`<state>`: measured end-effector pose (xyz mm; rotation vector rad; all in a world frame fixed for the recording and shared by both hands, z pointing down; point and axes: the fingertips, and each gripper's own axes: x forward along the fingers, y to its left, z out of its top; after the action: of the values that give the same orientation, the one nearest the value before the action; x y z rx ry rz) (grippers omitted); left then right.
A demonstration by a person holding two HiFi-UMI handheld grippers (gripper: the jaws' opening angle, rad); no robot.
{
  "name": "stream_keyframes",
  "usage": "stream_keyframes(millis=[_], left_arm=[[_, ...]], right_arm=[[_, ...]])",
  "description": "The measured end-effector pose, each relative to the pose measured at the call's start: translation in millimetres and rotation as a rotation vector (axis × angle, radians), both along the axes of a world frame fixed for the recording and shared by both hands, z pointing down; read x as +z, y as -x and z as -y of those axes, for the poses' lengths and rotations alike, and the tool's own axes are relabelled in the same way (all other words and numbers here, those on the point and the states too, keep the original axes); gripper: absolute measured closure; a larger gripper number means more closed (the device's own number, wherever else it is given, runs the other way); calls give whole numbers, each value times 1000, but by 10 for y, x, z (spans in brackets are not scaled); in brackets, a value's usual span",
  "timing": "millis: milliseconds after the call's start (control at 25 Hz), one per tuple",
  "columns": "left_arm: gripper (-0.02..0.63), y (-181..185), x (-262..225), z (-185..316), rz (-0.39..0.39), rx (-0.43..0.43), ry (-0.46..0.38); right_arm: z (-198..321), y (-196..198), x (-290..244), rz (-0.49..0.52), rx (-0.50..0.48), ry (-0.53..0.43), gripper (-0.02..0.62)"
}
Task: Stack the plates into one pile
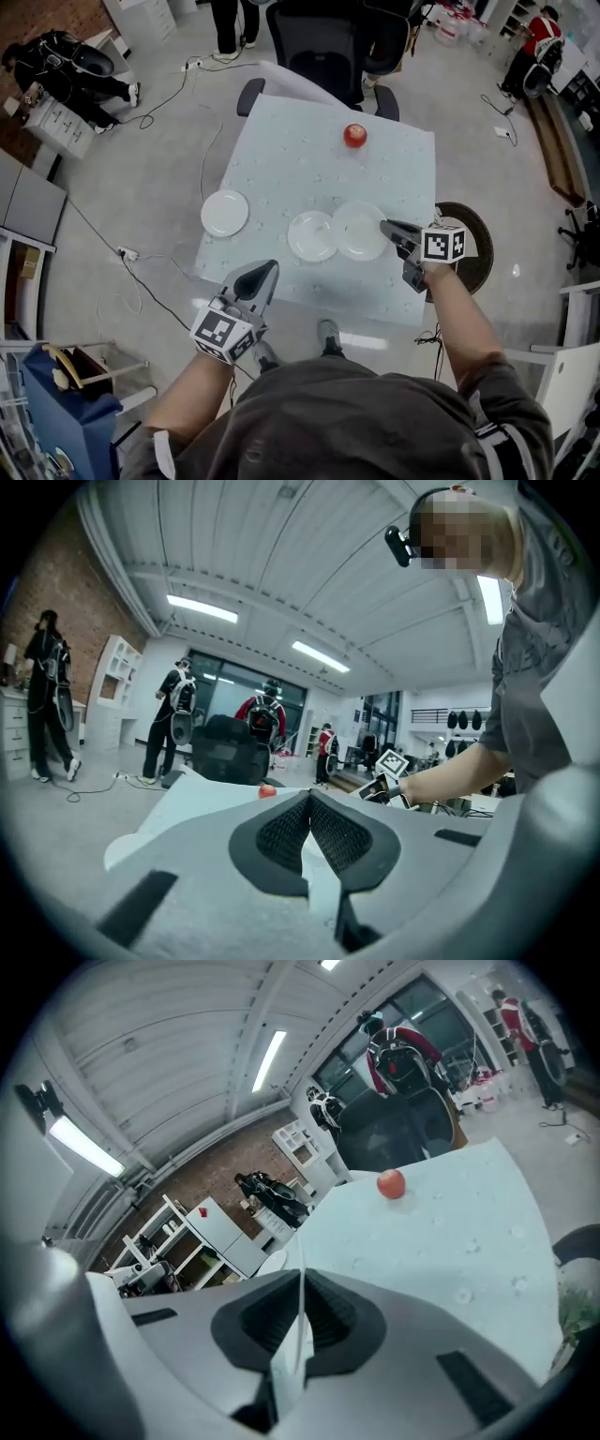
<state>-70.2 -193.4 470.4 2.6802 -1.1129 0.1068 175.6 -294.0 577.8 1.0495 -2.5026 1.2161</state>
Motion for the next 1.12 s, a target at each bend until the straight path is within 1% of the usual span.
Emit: stream_keyframes(millis=[200, 400, 720, 840, 880, 920, 960, 1080, 1120], left_arm=[[601, 580, -4, -55, -4, -95, -6], [601, 1021, 16, -128, -4, -161, 6], [601, 1441, 194, -198, 4, -216, 42], [601, 1559, 256, -239, 3, -229, 58], [601, 1595, 279, -253, 1, -232, 63], [601, 1631, 297, -262, -2, -237, 68], [601, 1667, 311, -266, -4, -244, 73], [601, 1757, 352, -285, -2, -257, 84], [601, 1778, 360, -293, -3, -262, 88]], right_arm=[[149, 557, 102, 1, -46, 25, 589], [235, 921, 243, -3, -64, 64, 589], [353, 1208, 678, -3, -47, 158, 589], [376, 1160, 918, -25, 1, 197, 588], [383, 1117, 1009, -59, 19, 197, 582], [381, 1076, 1104, -115, 26, 189, 573], [371, 1042, 1201, -194, 20, 170, 561], [332, 982, 1428, -496, -42, 73, 519], [316, 983, 1468, -583, -70, 37, 510]])
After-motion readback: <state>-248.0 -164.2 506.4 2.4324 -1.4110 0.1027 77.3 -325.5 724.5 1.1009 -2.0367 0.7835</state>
